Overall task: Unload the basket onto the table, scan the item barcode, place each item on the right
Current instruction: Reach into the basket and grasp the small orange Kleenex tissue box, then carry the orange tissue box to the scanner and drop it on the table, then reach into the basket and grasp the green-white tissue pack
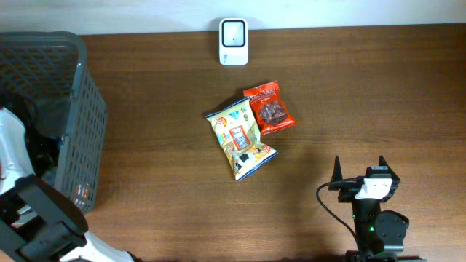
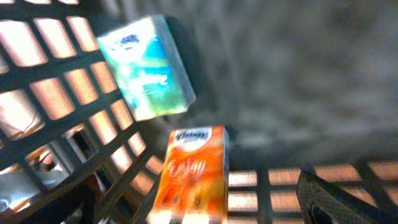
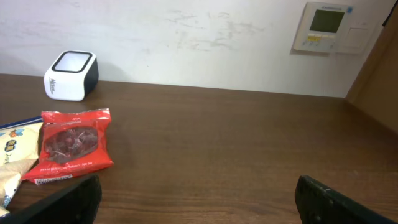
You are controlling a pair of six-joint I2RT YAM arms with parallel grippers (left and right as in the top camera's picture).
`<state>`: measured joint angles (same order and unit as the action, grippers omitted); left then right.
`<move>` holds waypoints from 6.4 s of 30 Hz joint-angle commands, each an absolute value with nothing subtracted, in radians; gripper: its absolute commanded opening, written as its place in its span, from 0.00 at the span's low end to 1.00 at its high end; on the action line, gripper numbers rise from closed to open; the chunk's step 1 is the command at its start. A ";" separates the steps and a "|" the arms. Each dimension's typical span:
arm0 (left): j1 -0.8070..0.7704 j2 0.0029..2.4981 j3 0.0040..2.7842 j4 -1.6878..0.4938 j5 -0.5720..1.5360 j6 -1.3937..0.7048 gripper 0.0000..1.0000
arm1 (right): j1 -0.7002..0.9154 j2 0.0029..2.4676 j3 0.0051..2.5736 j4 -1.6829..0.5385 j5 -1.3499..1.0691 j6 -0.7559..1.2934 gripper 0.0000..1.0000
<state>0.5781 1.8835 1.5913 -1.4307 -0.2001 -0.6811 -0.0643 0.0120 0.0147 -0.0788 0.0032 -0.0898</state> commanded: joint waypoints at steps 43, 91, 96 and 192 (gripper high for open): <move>0.580 1.865 1.859 -1.463 -0.066 -0.568 0.00 | -0.058 0.006 0.006 -0.081 0.009 -0.097 0.98; -0.377 1.910 1.483 -0.823 -0.088 -0.282 0.00 | -0.058 0.006 0.006 -0.081 0.009 -0.097 0.98; -0.377 1.919 1.470 -0.725 -0.184 -0.282 0.05 | -0.058 0.006 0.006 -0.081 0.009 -0.097 0.98; 0.663 1.826 1.406 -0.958 -0.042 -0.454 0.09 | -0.058 0.006 0.006 -0.081 0.009 -0.097 0.99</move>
